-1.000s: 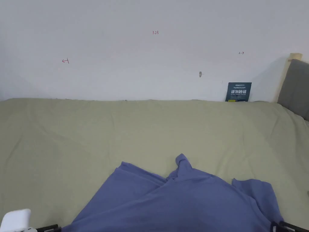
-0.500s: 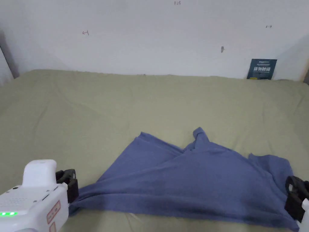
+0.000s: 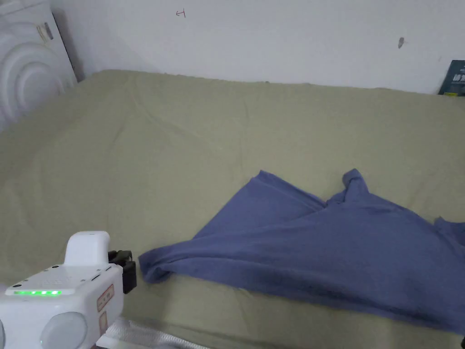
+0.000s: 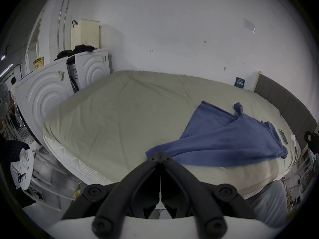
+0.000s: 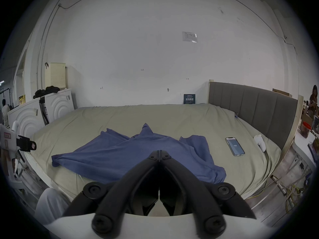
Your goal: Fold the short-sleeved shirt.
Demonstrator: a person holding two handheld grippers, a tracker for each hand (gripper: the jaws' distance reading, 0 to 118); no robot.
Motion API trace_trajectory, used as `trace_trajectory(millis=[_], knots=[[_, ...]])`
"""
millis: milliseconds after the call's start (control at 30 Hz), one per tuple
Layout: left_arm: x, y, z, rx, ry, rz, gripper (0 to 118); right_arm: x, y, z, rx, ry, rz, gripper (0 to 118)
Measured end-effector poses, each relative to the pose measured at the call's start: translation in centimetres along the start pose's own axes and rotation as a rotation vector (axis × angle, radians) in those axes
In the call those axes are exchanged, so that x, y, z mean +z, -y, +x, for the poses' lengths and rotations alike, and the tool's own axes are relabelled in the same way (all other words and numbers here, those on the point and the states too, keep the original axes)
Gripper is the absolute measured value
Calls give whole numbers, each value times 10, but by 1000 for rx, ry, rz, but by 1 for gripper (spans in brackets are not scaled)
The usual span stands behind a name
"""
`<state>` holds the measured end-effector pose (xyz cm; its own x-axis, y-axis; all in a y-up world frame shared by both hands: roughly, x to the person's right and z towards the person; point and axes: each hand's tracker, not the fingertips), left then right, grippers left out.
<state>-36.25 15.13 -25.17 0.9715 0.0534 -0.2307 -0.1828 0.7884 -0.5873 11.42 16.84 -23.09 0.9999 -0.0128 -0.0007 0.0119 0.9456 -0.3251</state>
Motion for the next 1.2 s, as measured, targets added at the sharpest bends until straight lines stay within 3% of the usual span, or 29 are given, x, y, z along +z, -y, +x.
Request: trace_trajectory(millis=[233,267,300,333,367,600,633,700,733,767,800,833,933,1200], knots=[[-50,0,-25,41,25,-117,0,-9,9,-13,30,-15,-49,0],[-60,-2,-29,60,70,-147,10,-11,10,-14,29,-18,-53,0],[-67,-5,-30,65,94,-177,39,-13,11,-15,29,-21,-60,0],[-80,-8,-33,72,92,-219,85,-14,13,-17,33,-31,-72,0],[-94,-9,-33,66,79,-269,118,-17,14,-18,35,-43,-83,0],[-139,-26,-14,19,37,-299,116,-28,30,-32,61,-95,-153,0],[-145,-27,-10,14,27,-308,114,-30,31,-33,64,-108,-168,0],[-159,-21,-8,-16,27,-353,96,-31,35,-35,71,-114,-176,0],[-160,-19,-5,-27,40,-387,94,-31,36,-37,78,-124,-185,0],[-162,-17,-6,-18,51,-396,87,-32,36,-37,80,-127,-189,0],[-161,-18,-7,-41,24,-372,71,-32,37,-38,81,-130,-189,0],[-160,-21,-7,-43,40,-384,48,-32,37,-37,80,-136,-192,0],[-147,-27,-1,-78,28,-339,2,-34,40,-36,71,-149,-203,0],[-131,-32,4,-55,59,-320,0,-44,34,-20,41,-126,-217,0]])
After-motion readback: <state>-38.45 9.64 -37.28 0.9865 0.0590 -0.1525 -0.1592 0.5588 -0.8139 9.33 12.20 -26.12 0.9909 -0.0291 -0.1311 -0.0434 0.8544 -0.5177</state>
